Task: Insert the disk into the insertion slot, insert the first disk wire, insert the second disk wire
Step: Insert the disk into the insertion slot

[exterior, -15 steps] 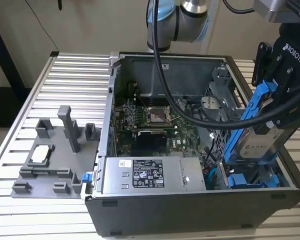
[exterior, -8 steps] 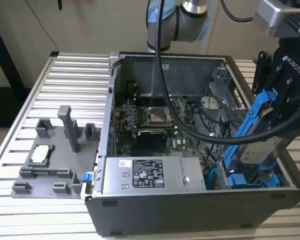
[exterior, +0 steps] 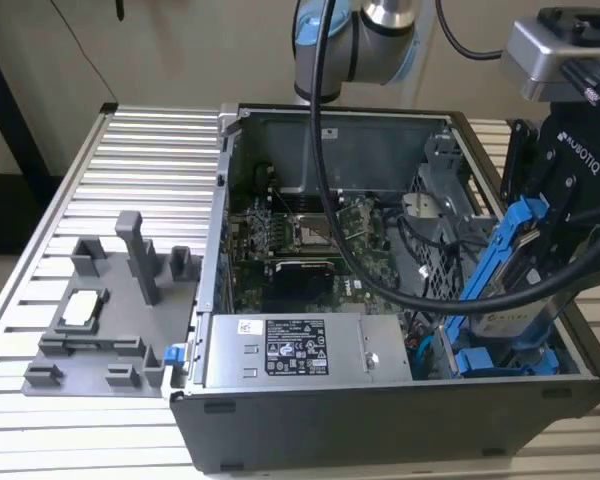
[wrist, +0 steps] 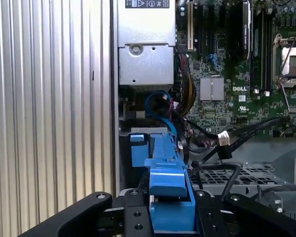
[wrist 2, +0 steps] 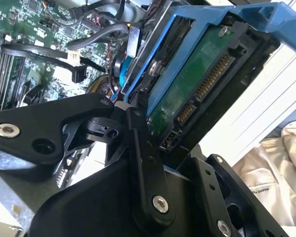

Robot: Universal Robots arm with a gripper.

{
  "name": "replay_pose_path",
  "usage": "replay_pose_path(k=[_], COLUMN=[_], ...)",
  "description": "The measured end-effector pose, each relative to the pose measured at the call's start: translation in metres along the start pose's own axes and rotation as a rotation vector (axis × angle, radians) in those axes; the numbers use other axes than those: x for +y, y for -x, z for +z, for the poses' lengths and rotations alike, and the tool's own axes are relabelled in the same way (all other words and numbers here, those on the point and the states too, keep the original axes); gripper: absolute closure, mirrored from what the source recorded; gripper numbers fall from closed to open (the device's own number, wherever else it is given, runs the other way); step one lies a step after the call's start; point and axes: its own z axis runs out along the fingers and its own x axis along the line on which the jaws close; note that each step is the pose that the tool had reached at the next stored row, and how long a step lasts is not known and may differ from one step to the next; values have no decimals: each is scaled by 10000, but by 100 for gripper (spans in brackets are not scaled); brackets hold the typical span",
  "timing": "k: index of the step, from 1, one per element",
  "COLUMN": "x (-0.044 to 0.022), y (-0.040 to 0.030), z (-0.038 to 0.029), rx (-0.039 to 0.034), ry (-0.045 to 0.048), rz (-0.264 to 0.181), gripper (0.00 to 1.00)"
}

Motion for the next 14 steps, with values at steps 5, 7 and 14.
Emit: replay_pose_path(k=[5, 7, 14], x=[-19, -22, -26], y=[0, 1, 1], z=[77, 112, 240], rx=[-8, -6, -8], ry=[1, 0, 1], rz=[0, 0, -5], gripper=[67, 67, 67])
